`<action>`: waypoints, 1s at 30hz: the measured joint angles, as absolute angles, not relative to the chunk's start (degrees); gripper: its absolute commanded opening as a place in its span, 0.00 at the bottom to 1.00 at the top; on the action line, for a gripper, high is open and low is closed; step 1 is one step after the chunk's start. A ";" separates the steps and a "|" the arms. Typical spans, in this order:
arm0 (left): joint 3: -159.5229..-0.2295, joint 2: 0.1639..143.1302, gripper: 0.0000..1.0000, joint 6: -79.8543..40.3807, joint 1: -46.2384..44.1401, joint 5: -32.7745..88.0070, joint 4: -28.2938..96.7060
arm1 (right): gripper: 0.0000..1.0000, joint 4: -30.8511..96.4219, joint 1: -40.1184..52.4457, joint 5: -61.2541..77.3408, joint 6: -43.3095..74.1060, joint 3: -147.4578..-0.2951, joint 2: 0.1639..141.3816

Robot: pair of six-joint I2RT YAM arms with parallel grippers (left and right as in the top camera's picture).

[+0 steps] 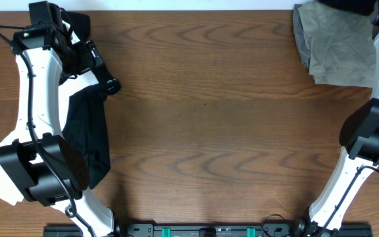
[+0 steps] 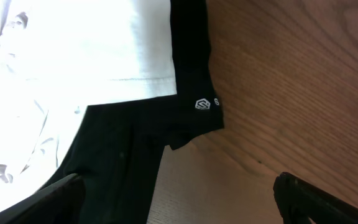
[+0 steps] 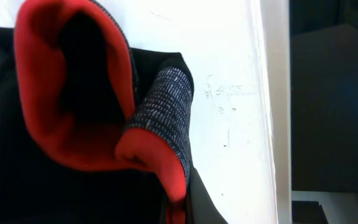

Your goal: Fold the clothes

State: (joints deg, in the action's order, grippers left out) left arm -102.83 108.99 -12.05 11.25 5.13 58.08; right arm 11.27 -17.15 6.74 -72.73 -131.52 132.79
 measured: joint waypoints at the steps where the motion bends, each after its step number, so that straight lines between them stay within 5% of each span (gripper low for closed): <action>1: -102.83 108.99 0.98 -12.08 11.25 5.13 58.04 | 0.01 10.85 -17.15 6.76 -72.73 -131.52 133.12; 18: -102.83 108.99 0.98 -13.74 11.25 5.13 56.75 | 0.01 28.14 -17.87 6.17 -72.75 -131.52 133.64; 29: -102.83 108.99 0.98 -13.74 11.25 5.13 56.75 | 0.02 53.12 -18.85 5.04 -73.10 -131.59 133.67; 30: -102.83 108.99 0.98 -13.74 11.25 5.15 56.71 | 0.08 55.77 -18.87 5.06 -73.12 -131.59 133.67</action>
State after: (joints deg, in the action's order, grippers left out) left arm -102.83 108.99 -13.74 11.25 5.15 56.71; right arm 55.77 -18.87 5.06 -73.12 -131.59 133.67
